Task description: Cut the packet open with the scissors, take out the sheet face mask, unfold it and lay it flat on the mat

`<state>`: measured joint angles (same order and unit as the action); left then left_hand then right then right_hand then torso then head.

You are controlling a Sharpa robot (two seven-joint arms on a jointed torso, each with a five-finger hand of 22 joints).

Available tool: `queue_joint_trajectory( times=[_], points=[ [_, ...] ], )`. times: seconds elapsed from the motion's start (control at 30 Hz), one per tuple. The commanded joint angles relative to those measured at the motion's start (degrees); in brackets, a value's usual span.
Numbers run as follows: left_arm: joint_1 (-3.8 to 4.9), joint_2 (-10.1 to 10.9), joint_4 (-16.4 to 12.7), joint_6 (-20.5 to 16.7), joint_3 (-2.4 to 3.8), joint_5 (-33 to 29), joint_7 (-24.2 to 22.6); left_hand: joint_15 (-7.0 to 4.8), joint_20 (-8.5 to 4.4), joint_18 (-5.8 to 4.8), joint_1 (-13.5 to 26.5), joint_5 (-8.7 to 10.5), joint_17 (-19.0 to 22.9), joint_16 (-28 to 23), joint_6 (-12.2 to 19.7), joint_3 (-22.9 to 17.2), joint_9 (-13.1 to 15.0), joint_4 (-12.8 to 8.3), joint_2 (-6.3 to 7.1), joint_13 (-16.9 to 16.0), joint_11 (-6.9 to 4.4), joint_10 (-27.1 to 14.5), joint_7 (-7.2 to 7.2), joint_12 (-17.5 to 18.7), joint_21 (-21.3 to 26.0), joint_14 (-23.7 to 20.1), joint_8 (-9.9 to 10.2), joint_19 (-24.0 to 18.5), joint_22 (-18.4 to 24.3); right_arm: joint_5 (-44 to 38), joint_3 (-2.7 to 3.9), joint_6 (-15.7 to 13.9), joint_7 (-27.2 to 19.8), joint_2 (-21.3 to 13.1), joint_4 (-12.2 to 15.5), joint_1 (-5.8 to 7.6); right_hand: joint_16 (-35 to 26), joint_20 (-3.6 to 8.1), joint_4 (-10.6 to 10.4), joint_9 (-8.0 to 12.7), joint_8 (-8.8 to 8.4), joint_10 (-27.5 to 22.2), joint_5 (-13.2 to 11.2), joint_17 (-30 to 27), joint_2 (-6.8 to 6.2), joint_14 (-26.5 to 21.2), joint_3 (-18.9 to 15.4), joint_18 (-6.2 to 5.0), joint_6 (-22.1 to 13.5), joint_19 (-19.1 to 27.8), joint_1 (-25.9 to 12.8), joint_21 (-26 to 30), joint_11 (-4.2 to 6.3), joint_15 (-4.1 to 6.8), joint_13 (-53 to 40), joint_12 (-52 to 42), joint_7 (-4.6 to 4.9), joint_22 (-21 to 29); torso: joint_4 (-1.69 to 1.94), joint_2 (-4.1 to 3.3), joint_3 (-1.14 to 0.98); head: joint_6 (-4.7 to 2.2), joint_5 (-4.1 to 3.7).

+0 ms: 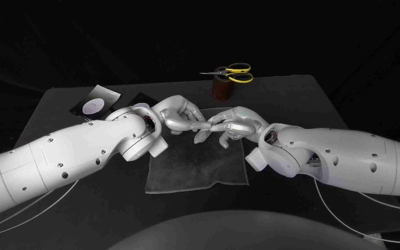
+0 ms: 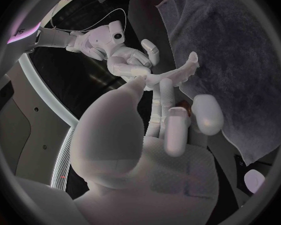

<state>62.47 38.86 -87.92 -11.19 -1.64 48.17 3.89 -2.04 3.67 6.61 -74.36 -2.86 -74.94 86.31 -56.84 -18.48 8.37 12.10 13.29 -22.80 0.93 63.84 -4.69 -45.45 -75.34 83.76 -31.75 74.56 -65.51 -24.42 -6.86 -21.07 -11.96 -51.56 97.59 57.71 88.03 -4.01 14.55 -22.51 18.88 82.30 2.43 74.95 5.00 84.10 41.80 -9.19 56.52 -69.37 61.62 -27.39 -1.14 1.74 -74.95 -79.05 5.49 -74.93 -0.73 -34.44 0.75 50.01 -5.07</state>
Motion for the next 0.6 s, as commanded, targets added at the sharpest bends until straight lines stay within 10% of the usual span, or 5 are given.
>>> queue_joint_trajectory(
  times=[0.03, 0.37, 0.6],
  points=[
    [0.05, -0.4, -0.2, -0.5, 0.02, 0.9, 0.6, -0.41, -0.2, -1.14, -0.1, 0.08, -4.9, 0.6, -0.6, 0.9, 0.1, 0.3, 0.01, -0.4, -0.13, 0.6, -0.05, -0.7, -0.7, 2.1, -0.5, 0.7, -0.6, 0.0, 0.06, -0.1, -0.2, 0.2, 0.0, 0.03, 0.2, 0.05, 0.0, -6.4, 5.75, 0.5, 0.4, 6.5, -0.34, 2.4, 0.3, -0.9, 0.4, -0.4, 0.0, -0.2, 0.0, 0.49, -3.2, -0.4, 0.07, -1.8, 0.0, 0.01, 0.05, -0.01, -0.06],
    [0.05, -0.7, -0.5, -0.6, 0.03, 1.0, 0.6, -0.61, -0.38, -1.28, -0.4, 0.06, -5.6, 0.9, -0.8, 1.6, 0.3, 0.7, -0.12, -0.9, -0.37, 0.8, 0.21, -1.1, -1.3, 2.4, -0.8, 1.1, -1.3, -0.6, 0.06, -0.3, 0.4, 0.5, -0.2, 0.03, 0.2, 0.08, 0.0, -6.5, 5.81, 0.5, 0.4, 6.5, -0.39, 2.4, 0.4, -0.88, 0.4, -0.5, -0.1, -0.3, 0.03, 0.52, -3.3, -0.4, 0.04, -1.8, 0.01, -0.01, 0.04, -0.01, -0.06],
    [0.05, -0.7, -0.5, -0.3, 0.03, 0.8, 0.7, -1.03, -0.7, -1.31, -4.7, 0.04, -6.0, 1.0, -0.9, -0.4, 0.5, -0.1, -3.29, -1.4, -0.86, 0.3, 0.76, -1.0, -1.6, 2.6, -1.0, 1.0, -1.7, -0.5, 0.06, -0.3, 0.4, 0.4, -0.2, 0.03, 0.2, 0.08, 0.0, -6.5, 5.81, 0.5, 0.4, 6.5, -0.39, 2.4, 0.4, -0.88, 0.4, -0.5, -0.1, -0.3, 0.03, 0.52, -3.3, -0.4, 0.04, -1.8, 0.01, 0.0, -0.01, -0.01, -0.04]
  ],
)
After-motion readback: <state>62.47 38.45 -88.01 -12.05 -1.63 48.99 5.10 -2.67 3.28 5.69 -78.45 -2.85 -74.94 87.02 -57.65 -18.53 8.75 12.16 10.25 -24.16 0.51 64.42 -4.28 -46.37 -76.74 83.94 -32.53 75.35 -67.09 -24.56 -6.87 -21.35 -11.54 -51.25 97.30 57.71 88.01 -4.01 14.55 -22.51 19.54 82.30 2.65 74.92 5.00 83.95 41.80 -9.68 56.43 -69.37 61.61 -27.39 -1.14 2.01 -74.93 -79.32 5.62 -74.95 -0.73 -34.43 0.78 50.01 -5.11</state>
